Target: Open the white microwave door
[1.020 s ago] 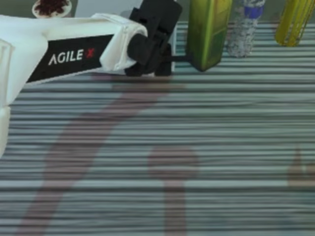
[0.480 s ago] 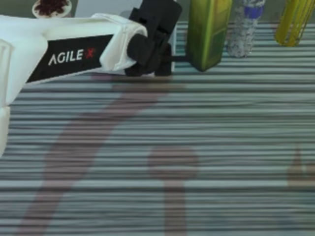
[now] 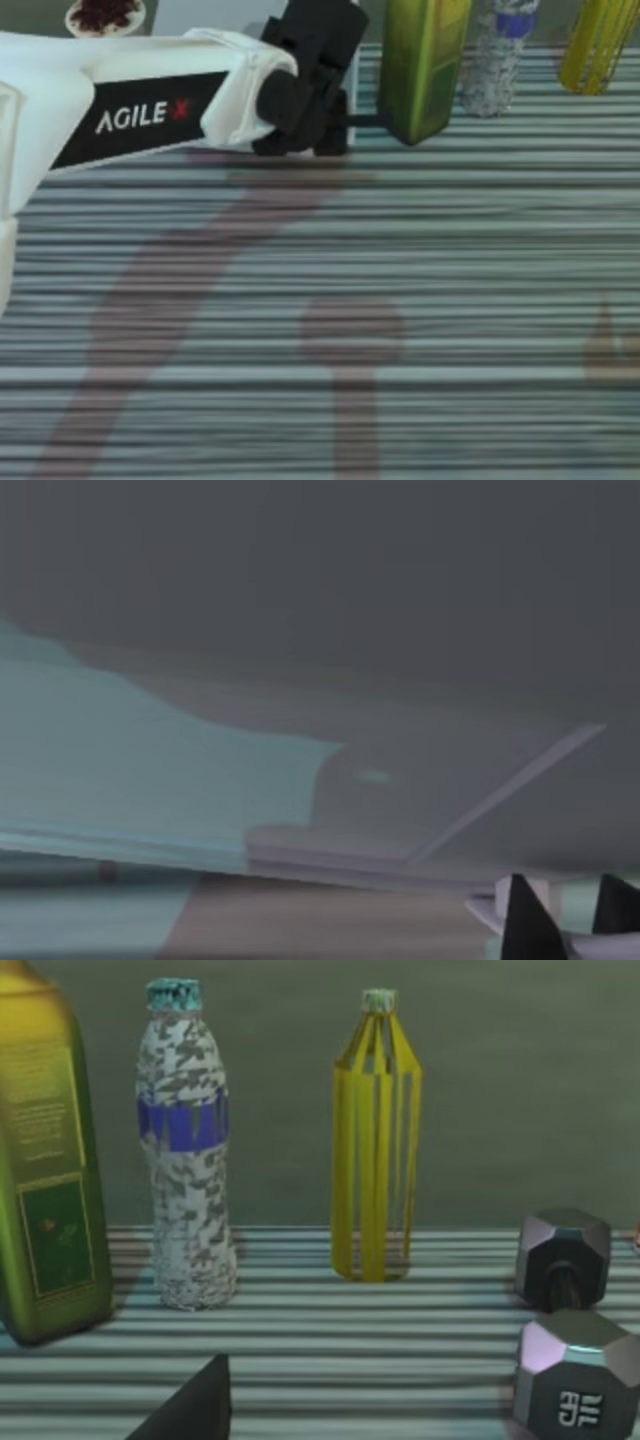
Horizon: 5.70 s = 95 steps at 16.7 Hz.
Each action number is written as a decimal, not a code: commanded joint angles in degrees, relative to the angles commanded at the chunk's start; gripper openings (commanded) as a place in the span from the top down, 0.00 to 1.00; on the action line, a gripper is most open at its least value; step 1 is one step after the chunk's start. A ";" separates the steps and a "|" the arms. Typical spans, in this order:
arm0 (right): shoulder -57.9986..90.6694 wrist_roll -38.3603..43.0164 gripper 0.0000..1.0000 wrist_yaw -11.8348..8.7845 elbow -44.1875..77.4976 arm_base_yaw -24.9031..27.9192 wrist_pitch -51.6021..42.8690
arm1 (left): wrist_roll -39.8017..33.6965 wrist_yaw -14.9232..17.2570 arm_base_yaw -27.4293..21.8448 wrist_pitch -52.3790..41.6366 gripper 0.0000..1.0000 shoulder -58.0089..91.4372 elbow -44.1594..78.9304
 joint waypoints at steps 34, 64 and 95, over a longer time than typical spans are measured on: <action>0.00 0.00 0.00 0.00 0.00 0.00 0.00 | 3.86 2.80 0.64 2.85 1.00 -2.96 -4.87; 0.00 0.00 0.00 0.00 0.00 0.00 0.00 | 6.69 4.59 1.50 4.77 1.00 -5.18 -8.00; 0.00 0.00 0.00 0.00 0.00 0.00 0.00 | 10.24 7.42 2.31 6.79 1.00 -7.66 -11.78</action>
